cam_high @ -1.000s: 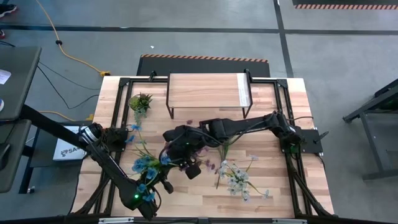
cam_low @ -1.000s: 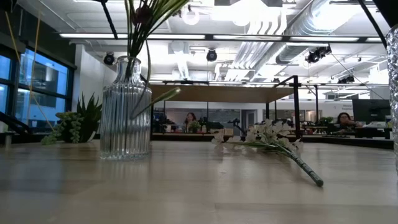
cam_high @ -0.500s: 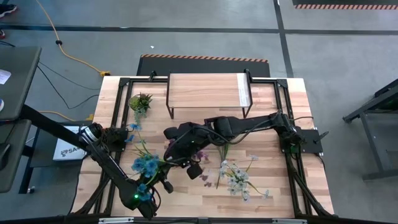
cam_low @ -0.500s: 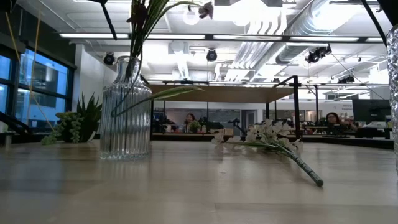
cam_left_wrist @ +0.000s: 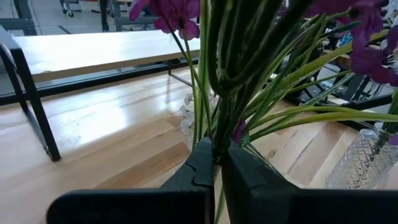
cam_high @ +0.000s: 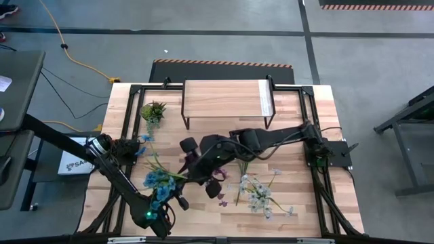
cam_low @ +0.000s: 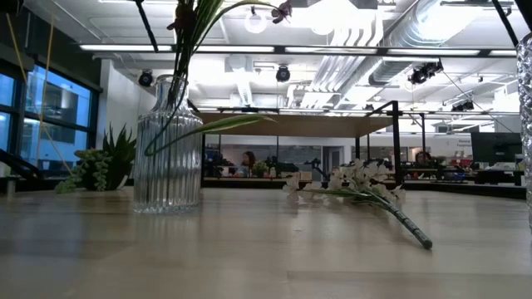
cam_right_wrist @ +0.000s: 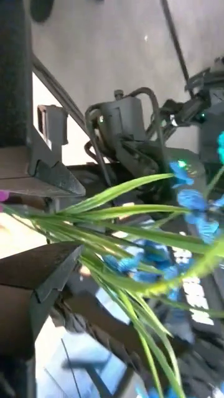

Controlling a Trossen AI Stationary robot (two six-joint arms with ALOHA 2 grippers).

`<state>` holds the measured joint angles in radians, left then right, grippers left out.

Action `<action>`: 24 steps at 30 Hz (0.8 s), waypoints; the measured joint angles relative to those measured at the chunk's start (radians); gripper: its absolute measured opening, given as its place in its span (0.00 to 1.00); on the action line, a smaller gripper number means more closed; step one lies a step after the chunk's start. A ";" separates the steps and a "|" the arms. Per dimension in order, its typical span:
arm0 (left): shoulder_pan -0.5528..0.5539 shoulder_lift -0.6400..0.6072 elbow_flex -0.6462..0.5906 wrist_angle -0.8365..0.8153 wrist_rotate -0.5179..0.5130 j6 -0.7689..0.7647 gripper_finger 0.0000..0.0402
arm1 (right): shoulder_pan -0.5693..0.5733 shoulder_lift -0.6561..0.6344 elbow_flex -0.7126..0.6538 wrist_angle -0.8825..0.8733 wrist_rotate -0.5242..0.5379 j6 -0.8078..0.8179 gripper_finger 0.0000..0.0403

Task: Pick and place flowers into a vace then onto a shelf
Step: Put the blue flowers into the left transparent vase

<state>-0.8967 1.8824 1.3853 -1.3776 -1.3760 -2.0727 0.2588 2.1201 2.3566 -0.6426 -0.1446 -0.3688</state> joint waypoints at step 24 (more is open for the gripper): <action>0.033 -0.004 0.000 0.005 0.013 -0.001 0.11 | 0.062 -0.063 0.000 -0.101 0.151 -0.032 0.29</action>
<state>-0.8639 1.8782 1.3857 -1.3726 -1.3628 -2.0735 0.3208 2.0575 2.3562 -0.7437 0.0064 -0.4004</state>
